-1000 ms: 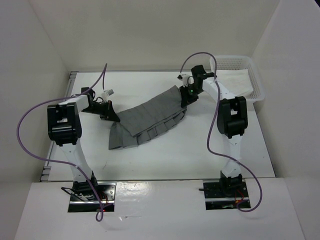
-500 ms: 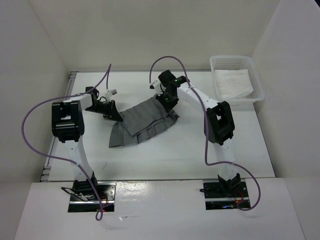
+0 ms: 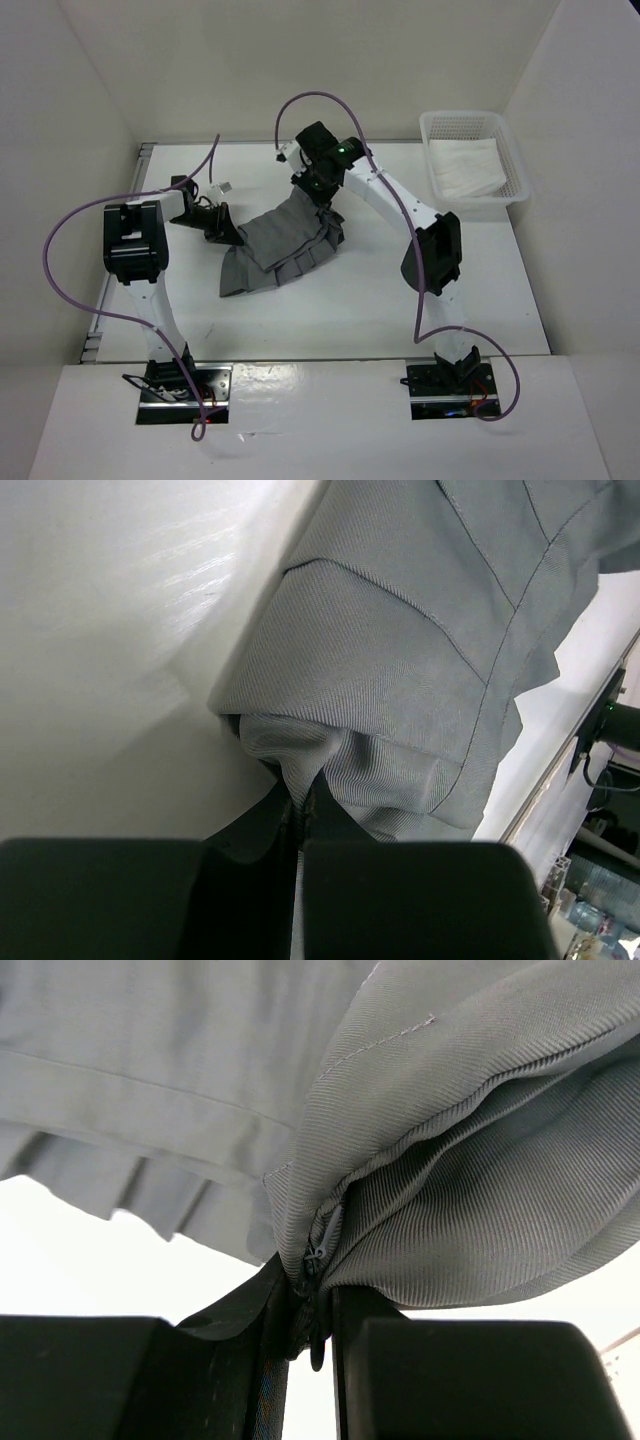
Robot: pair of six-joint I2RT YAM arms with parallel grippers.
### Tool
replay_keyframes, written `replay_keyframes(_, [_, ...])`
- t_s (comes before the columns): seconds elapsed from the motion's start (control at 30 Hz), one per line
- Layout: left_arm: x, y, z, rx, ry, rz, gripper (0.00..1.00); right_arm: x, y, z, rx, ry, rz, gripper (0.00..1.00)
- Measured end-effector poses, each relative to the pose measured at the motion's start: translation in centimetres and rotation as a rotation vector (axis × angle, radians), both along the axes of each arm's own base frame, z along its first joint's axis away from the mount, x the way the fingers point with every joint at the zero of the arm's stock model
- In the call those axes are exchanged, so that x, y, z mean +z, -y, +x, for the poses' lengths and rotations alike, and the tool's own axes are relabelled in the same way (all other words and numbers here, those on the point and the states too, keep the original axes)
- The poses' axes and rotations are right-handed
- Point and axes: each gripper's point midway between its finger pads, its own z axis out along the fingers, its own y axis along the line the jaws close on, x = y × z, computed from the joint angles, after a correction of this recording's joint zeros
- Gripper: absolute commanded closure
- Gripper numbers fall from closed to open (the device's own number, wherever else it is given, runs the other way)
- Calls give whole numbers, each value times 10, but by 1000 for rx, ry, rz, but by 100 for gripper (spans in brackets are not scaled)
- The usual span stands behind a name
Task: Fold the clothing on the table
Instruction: Fold the skirt
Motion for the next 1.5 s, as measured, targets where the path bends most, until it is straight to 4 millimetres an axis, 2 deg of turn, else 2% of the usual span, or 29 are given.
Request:
replay_keyframes(0.1, [0, 0, 0, 16, -16, 1, 100, 7, -13, -7, 33, 13, 4, 100])
replay_keyframes(0.2, [0, 0, 0, 20, -20, 0, 100, 4, -26, -16, 65, 10, -7, 100])
replay_keyframes(0.43, [0, 0, 0, 33, -32, -3, 100, -21, -58, -35, 140, -26, -49, 100])
replay_keyframes(0.57, [0, 0, 0, 33, -33, -4, 100, -26, -75, -43, 174, -34, -45, 100])
replay_keyframes(0.83, [0, 0, 0, 33, -33, -4, 100, -20, -110, -66, 257, -38, 0, 100])
replay_keyframes(1.2, [0, 0, 0, 33, -33, -4, 100, -36, -126, -86, 314, -101, 5, 98])
replay_keyframes(1.5, [0, 0, 0, 33, -33, -4, 100, -41, -143, -104, 359, -124, 15, 97])
